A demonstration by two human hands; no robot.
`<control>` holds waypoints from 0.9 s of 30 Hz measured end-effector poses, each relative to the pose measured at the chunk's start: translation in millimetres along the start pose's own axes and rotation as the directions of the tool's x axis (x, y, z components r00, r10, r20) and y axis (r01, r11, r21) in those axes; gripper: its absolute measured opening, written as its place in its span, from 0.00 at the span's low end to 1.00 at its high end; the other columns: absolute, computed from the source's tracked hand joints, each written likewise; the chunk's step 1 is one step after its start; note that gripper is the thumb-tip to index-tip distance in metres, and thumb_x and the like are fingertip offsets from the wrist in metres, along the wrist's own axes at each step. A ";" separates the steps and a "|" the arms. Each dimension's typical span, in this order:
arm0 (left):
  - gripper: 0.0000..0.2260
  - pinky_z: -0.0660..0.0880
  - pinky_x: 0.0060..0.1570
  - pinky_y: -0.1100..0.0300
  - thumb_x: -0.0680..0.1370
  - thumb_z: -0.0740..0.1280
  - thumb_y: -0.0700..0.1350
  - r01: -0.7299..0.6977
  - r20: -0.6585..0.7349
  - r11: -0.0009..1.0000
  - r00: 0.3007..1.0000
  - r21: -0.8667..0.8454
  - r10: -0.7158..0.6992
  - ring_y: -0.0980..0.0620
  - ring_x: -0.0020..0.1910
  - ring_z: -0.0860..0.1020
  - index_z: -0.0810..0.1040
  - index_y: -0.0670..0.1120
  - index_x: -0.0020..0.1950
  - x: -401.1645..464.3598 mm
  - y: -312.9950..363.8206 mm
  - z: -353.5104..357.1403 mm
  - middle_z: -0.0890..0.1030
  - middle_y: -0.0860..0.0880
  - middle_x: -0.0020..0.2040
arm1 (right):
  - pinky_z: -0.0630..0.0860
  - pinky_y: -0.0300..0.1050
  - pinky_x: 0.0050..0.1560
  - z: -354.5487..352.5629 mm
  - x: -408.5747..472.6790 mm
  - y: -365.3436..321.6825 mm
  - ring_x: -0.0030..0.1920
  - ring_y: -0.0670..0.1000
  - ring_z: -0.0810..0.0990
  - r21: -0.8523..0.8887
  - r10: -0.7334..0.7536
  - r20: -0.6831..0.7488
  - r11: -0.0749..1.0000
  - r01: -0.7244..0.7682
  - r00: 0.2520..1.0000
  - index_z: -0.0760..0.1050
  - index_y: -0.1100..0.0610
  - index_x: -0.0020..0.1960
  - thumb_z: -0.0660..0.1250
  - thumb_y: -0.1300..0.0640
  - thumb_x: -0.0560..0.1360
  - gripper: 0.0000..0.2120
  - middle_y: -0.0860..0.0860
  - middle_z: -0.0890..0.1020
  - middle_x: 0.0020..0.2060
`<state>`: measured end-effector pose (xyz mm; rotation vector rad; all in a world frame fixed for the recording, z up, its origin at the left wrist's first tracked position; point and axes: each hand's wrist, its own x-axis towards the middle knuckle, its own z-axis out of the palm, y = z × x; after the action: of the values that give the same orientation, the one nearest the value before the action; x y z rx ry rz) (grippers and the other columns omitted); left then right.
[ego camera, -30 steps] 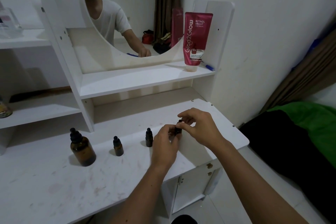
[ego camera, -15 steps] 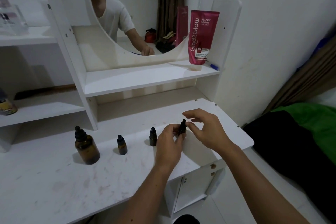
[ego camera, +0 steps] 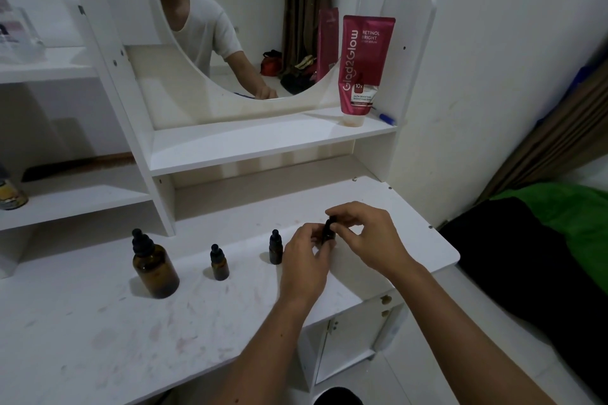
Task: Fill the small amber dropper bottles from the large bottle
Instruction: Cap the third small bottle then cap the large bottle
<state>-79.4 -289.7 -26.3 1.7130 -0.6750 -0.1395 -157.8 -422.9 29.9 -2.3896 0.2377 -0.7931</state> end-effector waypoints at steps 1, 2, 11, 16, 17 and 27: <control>0.08 0.75 0.52 0.72 0.81 0.71 0.43 -0.001 0.000 1.000 1.000 0.002 0.001 0.62 0.54 0.80 0.81 0.51 0.58 0.0 -0.1 -0.1 0.83 0.59 0.52 | 0.81 0.35 0.53 0.3 0.7 0.2 0.47 0.40 0.84 -0.003 0.009 -0.024 1.000 -0.009 1.000 0.86 0.52 0.59 0.78 0.62 0.76 0.13 0.44 0.86 0.47; 0.08 0.75 0.53 0.71 0.80 0.71 0.43 -0.002 0.000 1.000 1.000 0.004 0.002 0.62 0.54 0.80 0.81 0.51 0.58 0.3 -0.3 -0.1 0.83 0.59 0.51 | 0.80 0.35 0.51 -0.2 1.0 0.2 0.46 0.43 0.83 -0.010 0.012 -0.044 1.000 -0.013 0.999 0.85 0.51 0.59 0.79 0.60 0.75 0.13 0.45 0.85 0.45; 0.07 0.75 0.53 0.70 0.80 0.71 0.43 -0.007 -0.010 1.000 1.000 0.018 0.007 0.62 0.53 0.80 0.81 0.51 0.58 0.3 -0.3 0.4 0.83 0.59 0.51 | 0.82 0.39 0.52 0.2 -1.2 0.8 0.47 0.44 0.85 0.013 0.031 -0.033 0.999 -0.031 0.999 0.85 0.51 0.58 0.79 0.60 0.75 0.13 0.45 0.86 0.45; 0.07 0.73 0.52 0.75 0.81 0.71 0.43 -0.007 -0.008 1.000 1.000 0.024 0.007 0.63 0.54 0.79 0.81 0.50 0.59 -0.8 0.3 0.6 0.83 0.60 0.52 | 0.80 0.33 0.58 -0.1 -2.9 1.6 0.53 0.38 0.84 -0.008 -0.037 -0.021 0.999 0.037 0.999 0.84 0.52 0.63 0.75 0.64 0.78 0.15 0.43 0.86 0.54; 0.07 0.72 0.52 0.75 0.80 0.71 0.43 -0.007 -0.010 1.000 1.000 0.027 0.007 0.63 0.54 0.79 0.81 0.51 0.58 -0.8 0.5 0.6 0.82 0.60 0.52 | 0.80 0.33 0.59 0.1 -2.8 2.4 0.53 0.35 0.83 0.000 -0.035 -0.010 0.999 0.035 0.999 0.84 0.52 0.63 0.74 0.67 0.78 0.16 0.43 0.86 0.54; 0.08 0.73 0.53 0.73 0.81 0.71 0.43 0.001 -0.007 0.999 1.000 0.036 -0.001 0.63 0.54 0.79 0.81 0.50 0.59 0.1 0.6 0.9 0.82 0.60 0.53 | 0.79 0.31 0.60 -2.4 0.4 4.0 0.56 0.37 0.83 0.015 -0.036 0.040 0.999 0.036 0.999 0.84 0.52 0.65 0.74 0.65 0.79 0.17 0.43 0.86 0.57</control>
<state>-79.9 -290.5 -26.0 1.7479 -0.6750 -0.1221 -158.9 -427.5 29.3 -2.4004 0.1726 -0.7600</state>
